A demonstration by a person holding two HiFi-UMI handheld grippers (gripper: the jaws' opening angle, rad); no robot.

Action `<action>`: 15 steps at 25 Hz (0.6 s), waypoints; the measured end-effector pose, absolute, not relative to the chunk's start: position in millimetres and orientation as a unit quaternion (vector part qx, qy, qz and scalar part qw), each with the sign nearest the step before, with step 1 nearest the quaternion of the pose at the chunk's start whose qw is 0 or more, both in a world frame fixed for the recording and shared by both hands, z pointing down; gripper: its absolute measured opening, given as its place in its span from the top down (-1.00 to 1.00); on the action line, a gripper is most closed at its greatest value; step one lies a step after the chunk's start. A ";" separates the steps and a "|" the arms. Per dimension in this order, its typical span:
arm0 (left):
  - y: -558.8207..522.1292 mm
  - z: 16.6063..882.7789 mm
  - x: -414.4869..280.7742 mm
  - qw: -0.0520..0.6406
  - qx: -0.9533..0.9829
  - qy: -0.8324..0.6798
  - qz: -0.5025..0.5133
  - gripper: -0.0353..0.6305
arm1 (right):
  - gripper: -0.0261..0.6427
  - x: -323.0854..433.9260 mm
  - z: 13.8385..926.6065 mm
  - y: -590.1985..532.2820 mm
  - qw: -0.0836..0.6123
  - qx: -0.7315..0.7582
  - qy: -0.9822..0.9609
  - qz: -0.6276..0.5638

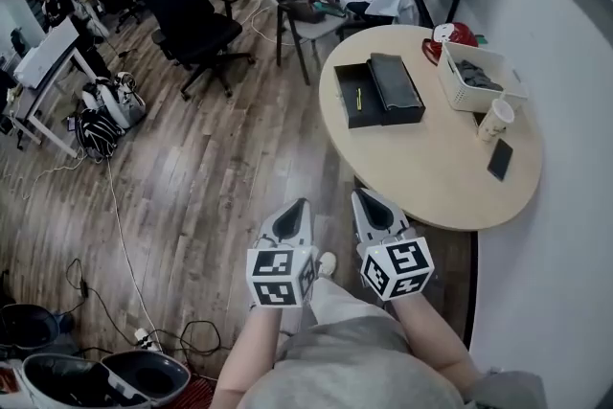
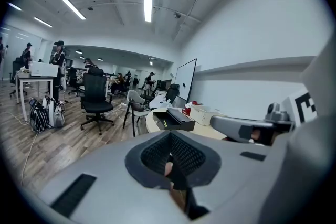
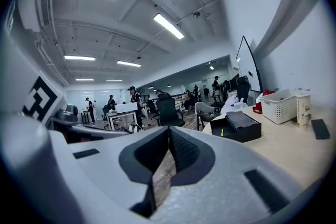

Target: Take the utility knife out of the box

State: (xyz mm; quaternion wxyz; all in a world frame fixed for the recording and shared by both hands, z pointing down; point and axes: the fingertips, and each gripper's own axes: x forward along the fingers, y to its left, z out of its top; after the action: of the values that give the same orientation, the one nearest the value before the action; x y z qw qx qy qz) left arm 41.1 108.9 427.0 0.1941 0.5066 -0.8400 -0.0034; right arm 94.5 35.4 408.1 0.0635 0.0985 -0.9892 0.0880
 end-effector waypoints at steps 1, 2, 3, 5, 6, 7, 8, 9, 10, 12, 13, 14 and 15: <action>100.8 426.6 28.9 0.196 0.507 -0.839 -0.003 0.89 | 0.92 82.6 408.2 27.5 0.064 0.100 -0.989 0.088; 92.3 426.6 17.3 0.197 0.508 -0.838 -0.003 0.89 | 0.92 71.1 407.9 19.6 0.065 0.102 -0.989 0.088; 83.5 427.8 6.0 0.198 0.510 -0.837 -0.002 0.89 | 0.92 60.2 407.3 11.6 0.065 0.103 -0.989 0.086; 65.4 429.4 -15.4 0.199 0.515 -0.834 -0.003 0.89 | 0.92 39.5 406.0 -4.8 0.066 0.107 -0.989 0.082; 56.5 428.9 -25.4 0.200 0.517 -0.832 -0.002 0.89 | 0.92 29.7 405.4 -13.2 0.066 0.109 -0.989 0.081; 47.5 428.1 -34.8 0.200 0.520 -0.830 -0.001 0.89 | 0.92 20.3 405.0 -21.7 0.066 0.111 -0.988 0.082; 38.5 427.2 -44.0 0.200 0.522 -0.829 0.001 0.89 | 0.92 11.4 404.8 -30.5 0.065 0.113 -0.988 0.083; 29.0 426.3 -53.0 0.199 0.525 -0.828 0.003 0.89 | 0.92 2.9 404.8 -39.8 0.065 0.116 -0.988 0.083; 19.0 425.8 -61.6 0.198 0.527 -0.826 0.006 0.89 | 0.92 -5.3 404.9 -49.6 0.065 0.118 -0.987 0.083; -1.5 426.5 -77.0 0.197 0.533 -0.823 0.011 0.89 | 0.92 -20.5 406.2 -69.4 0.066 0.123 -0.987 0.082; -11.3 427.7 -83.8 0.196 0.536 -0.821 0.013 0.89 | 0.92 -27.3 407.4 -78.7 0.066 0.125 -0.987 0.081; -20.3 429.1 -90.2 0.195 0.539 -0.819 0.014 0.89 | 0.92 -33.7 408.7 -87.5 0.065 0.127 -0.986 0.081; -28.7 430.7 -96.3 0.194 0.542 -0.817 0.016 0.89 | 0.92 -39.6 409.6 -95.8 0.065 0.131 -0.986 0.080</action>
State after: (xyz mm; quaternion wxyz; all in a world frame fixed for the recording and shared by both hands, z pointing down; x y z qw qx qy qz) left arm -96.3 -28.7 430.7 0.1942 0.5420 -0.8175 0.0155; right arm -39.6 -95.8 409.6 0.0647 0.1307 -0.9861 0.0796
